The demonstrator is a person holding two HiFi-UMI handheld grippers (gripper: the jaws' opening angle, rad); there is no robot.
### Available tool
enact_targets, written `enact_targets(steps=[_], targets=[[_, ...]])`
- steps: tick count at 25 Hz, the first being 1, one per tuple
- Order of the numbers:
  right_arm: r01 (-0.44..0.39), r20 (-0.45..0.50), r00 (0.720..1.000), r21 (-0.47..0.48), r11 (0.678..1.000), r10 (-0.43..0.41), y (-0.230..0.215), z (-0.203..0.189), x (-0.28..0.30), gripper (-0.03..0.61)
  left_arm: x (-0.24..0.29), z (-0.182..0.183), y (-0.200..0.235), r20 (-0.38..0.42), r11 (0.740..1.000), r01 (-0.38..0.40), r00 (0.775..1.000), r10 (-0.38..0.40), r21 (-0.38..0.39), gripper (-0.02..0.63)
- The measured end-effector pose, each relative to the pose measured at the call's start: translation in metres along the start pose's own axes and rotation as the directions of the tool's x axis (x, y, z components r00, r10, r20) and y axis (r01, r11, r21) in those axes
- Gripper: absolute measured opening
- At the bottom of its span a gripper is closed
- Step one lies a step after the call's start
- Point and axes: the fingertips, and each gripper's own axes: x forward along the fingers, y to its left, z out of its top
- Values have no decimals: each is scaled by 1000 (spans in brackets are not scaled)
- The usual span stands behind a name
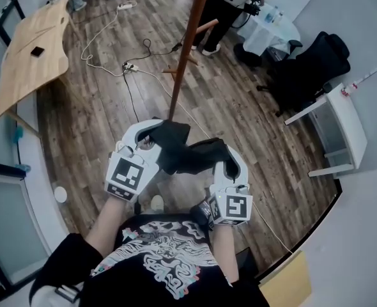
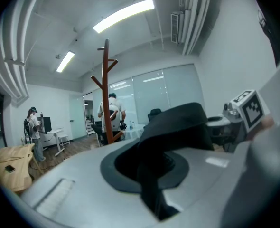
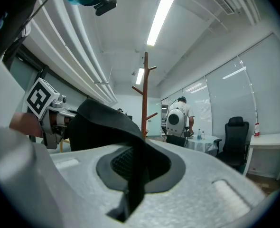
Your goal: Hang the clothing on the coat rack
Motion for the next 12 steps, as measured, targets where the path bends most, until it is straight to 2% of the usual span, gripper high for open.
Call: enact_targets(steps=[12], targets=[[-43, 19, 999, -2, 999, 43, -6, 0, 51, 14, 25, -7, 37, -6, 1000, -20, 1000, 20, -7, 6]])
